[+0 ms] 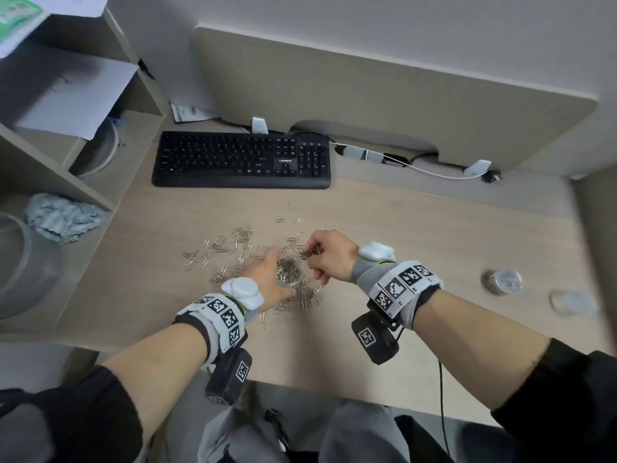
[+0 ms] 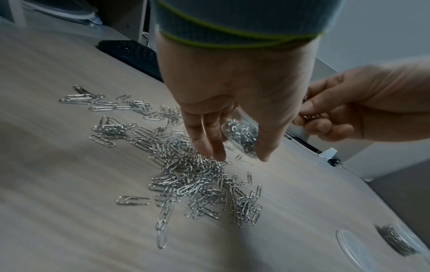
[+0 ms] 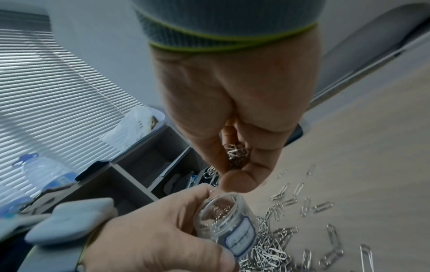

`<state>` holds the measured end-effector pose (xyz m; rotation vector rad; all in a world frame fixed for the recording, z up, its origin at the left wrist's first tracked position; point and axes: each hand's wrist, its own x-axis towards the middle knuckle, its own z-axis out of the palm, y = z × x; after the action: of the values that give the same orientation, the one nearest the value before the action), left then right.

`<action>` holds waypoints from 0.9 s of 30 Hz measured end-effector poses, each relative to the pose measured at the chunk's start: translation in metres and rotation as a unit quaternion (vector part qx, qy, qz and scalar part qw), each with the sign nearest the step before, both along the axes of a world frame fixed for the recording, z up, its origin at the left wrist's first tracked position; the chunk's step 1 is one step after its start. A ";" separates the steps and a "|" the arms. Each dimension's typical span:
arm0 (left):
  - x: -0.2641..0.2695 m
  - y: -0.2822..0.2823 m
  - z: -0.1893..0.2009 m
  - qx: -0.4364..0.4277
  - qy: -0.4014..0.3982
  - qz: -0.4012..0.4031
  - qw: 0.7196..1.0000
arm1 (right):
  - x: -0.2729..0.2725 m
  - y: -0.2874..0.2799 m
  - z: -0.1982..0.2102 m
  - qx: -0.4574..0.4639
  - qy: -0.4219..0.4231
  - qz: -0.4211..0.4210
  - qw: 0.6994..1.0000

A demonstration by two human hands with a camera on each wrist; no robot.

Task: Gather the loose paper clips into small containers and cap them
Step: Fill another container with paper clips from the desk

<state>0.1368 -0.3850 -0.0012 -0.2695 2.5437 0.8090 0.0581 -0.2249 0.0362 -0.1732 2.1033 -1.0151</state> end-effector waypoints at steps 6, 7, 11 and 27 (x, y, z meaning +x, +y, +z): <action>-0.008 0.015 0.009 0.027 0.003 -0.005 1.000 | -0.003 -0.003 0.014 0.091 0.107 0.081 0.987; -0.009 0.016 0.010 0.034 0.003 -0.001 0.999 | -0.004 -0.004 0.016 0.103 0.119 0.099 0.983; -0.013 0.020 0.011 0.037 0.002 0.009 0.999 | -0.006 -0.008 0.018 0.106 0.147 0.133 0.974; -0.001 -0.009 0.013 0.014 0.011 0.035 0.999 | -0.015 -0.012 0.006 0.005 0.063 -0.017 0.998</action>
<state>0.1361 -0.3937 0.0120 -0.3442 2.5532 0.8780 0.0426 -0.2371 0.0425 -0.2013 2.2313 -1.0387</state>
